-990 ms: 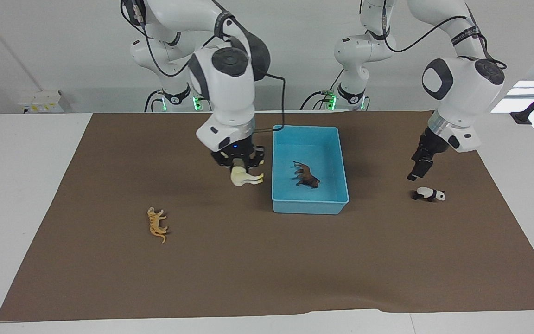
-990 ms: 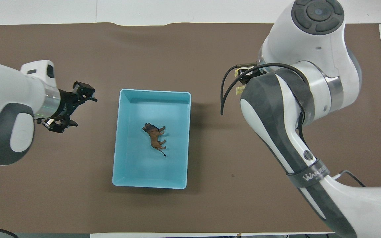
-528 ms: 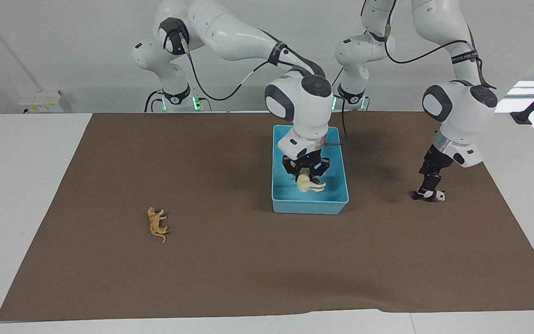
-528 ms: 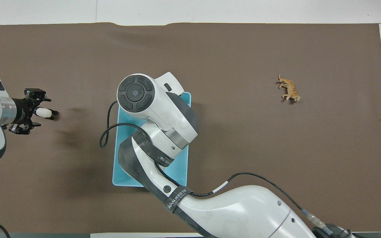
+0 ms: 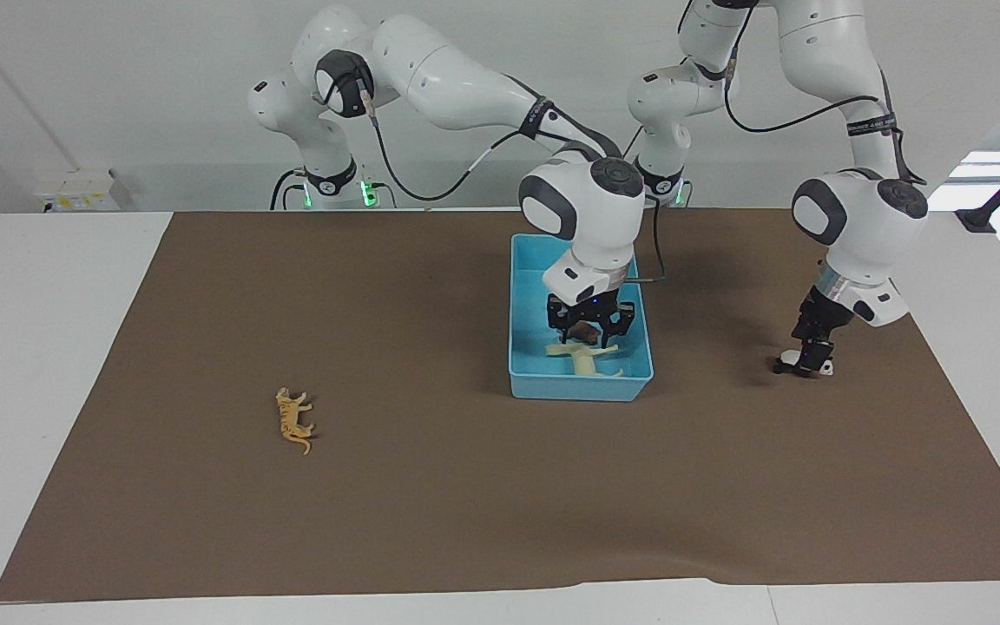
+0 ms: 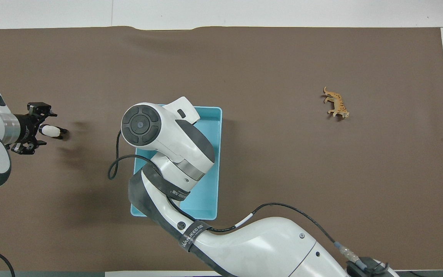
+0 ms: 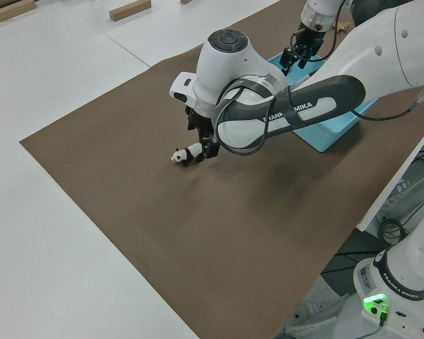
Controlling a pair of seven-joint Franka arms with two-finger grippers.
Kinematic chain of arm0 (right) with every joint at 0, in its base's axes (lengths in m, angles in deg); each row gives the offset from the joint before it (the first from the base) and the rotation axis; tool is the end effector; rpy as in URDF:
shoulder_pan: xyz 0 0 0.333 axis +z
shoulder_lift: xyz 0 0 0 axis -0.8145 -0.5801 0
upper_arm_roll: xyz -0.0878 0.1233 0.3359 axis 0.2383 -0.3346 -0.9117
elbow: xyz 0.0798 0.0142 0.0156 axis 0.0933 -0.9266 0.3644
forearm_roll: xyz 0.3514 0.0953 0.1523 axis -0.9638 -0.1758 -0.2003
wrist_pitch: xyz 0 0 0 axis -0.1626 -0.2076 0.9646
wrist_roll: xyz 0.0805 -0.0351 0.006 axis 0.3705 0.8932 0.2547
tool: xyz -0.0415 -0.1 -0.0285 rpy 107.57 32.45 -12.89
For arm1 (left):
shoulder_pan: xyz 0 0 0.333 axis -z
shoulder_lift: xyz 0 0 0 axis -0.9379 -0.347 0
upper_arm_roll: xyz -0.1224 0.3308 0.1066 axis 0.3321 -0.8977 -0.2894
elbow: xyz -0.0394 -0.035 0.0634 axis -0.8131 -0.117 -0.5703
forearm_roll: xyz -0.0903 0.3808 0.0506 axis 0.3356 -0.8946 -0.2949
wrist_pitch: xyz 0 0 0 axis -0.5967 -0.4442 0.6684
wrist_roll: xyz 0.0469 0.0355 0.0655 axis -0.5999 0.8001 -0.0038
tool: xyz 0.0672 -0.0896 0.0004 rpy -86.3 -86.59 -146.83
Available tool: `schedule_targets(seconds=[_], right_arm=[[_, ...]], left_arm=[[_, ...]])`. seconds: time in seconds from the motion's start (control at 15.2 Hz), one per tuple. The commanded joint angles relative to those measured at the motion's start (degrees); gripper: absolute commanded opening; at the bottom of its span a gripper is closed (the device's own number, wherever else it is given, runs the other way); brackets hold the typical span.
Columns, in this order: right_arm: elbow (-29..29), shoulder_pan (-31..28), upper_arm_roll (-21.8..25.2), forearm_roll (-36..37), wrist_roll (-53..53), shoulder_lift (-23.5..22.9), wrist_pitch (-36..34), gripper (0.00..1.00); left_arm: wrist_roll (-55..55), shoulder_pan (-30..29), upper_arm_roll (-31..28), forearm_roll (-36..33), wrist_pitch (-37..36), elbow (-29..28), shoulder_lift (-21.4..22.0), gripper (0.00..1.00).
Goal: Put all toys into storage box
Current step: 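Lower the cream horse into the box and open the right gripper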
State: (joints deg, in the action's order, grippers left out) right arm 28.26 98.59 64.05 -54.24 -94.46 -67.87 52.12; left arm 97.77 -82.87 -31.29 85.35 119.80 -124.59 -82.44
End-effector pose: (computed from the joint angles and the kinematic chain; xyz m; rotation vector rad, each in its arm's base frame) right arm 0.5896 0.5436 0.4180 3.1057 -0.3449 0.1522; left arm 0.5735 0.0812 0.3770 2.5611 1.5918 0.1877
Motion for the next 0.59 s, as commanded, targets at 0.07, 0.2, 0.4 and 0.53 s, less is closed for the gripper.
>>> schedule_targets(seconds=[0.07,0.2,0.4,0.53], right_arm=[[0.1,-6.2,-0.7,-0.4,1.8,8.6,-9.4,1.00],[-0.5,-12.0,-1.0,-0.6,12.2,12.9,-13.3,1.00],[-3.0,-20.0,-0.7,-0.9,26.5,15.9,-16.5,1.00],[-8.7,-24.7,-0.7,-0.8,32.0,18.1,-15.0,1.00]], left_arm=[[1.7,-1.0,0.6,-1.9,2.8,-0.3,-2.2,1.00],[1.9,-1.0,0.6,-2.6,4.6,-0.4,-3.3,1.00],[2.0,-0.9,0.1,-2.6,4.1,0.0,-4.0,0.86],[1.8,-0.9,-0.1,-2.8,3.9,0.1,-4.0,0.36]])
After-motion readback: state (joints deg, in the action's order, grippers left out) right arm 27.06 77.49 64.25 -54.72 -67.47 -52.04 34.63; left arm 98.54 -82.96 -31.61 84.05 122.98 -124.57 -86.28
